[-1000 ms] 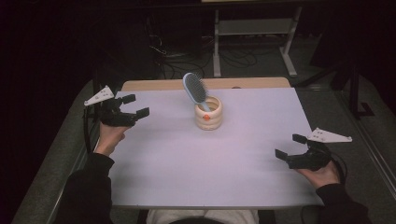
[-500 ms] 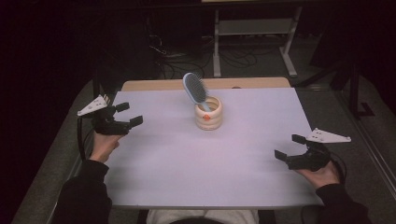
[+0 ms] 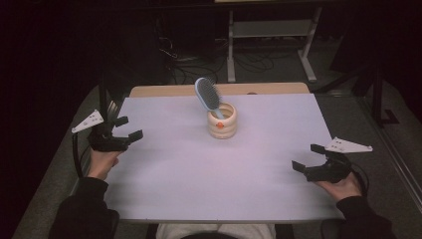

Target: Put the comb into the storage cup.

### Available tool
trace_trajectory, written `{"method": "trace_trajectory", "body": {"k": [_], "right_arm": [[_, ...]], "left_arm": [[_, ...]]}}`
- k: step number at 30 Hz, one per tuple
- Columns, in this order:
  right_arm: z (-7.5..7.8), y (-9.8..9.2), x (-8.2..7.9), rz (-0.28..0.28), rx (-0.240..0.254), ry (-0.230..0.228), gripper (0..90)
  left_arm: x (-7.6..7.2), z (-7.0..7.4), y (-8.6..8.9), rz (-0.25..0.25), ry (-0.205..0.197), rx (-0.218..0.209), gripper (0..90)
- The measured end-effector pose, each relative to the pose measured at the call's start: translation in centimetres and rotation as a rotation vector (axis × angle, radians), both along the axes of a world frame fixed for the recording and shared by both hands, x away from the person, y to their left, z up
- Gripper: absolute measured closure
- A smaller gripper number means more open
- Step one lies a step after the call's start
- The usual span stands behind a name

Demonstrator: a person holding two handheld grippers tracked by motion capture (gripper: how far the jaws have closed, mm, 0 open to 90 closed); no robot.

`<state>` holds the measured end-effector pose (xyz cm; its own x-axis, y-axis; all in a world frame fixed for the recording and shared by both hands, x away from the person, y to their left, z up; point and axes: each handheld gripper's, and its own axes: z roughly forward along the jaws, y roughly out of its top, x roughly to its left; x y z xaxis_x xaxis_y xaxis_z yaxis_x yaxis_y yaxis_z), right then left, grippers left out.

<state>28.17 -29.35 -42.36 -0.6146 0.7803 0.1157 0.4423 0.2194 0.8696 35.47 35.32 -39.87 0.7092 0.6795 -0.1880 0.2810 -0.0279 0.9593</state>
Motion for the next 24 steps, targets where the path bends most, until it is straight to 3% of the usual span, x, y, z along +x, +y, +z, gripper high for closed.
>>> {"method": "trace_trajectory", "body": {"k": [14,24], "right_arm": [[-0.1,-0.1,-0.1,-0.007,-0.003,0.006,0.0],[-0.2,-0.2,-0.1,-0.012,-0.001,0.009,0.0]], "left_arm": [[-1.9,-0.9,2.3,0.034,0.007,0.001,0.0],[-3.4,-2.6,3.9,0.059,0.018,0.032,0.0]]}}
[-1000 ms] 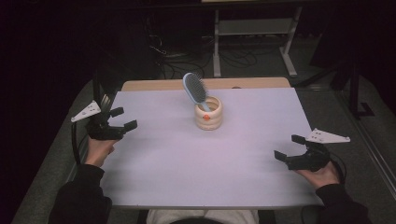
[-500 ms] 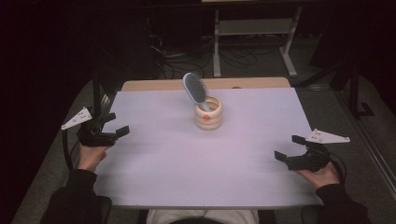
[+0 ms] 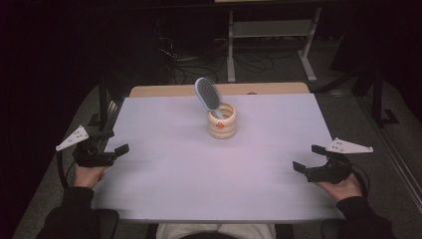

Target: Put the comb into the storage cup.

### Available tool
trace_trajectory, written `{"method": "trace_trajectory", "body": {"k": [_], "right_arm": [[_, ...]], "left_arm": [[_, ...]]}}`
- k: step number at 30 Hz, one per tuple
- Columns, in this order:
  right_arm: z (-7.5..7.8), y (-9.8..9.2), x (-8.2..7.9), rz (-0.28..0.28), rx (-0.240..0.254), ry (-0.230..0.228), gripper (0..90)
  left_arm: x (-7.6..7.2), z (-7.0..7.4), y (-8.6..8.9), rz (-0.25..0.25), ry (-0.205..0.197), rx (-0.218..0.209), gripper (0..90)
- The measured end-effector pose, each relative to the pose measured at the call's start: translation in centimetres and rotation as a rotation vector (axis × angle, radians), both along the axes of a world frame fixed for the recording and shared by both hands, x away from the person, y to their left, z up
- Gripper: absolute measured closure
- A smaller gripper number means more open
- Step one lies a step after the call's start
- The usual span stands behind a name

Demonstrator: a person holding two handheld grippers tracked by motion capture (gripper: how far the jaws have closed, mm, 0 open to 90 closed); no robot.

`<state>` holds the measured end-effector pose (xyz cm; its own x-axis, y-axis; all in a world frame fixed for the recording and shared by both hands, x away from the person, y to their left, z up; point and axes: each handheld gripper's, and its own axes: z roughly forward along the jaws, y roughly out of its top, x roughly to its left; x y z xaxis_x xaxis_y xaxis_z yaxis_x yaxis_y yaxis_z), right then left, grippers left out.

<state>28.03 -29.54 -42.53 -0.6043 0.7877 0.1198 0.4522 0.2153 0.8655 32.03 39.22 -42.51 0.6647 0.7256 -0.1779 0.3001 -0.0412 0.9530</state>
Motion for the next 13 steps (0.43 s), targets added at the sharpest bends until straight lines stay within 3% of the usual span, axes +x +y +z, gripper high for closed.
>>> {"method": "trace_trajectory", "body": {"k": [6,13], "right_arm": [[0.0,0.0,-0.1,0.001,0.000,0.000,0.0],[0.0,0.0,0.0,0.002,0.001,-0.003,0.0]], "left_arm": [[-1.2,-1.0,0.8,0.023,0.014,0.027,0.0],[-1.9,-1.9,1.4,0.031,0.011,0.011,0.0]]}}
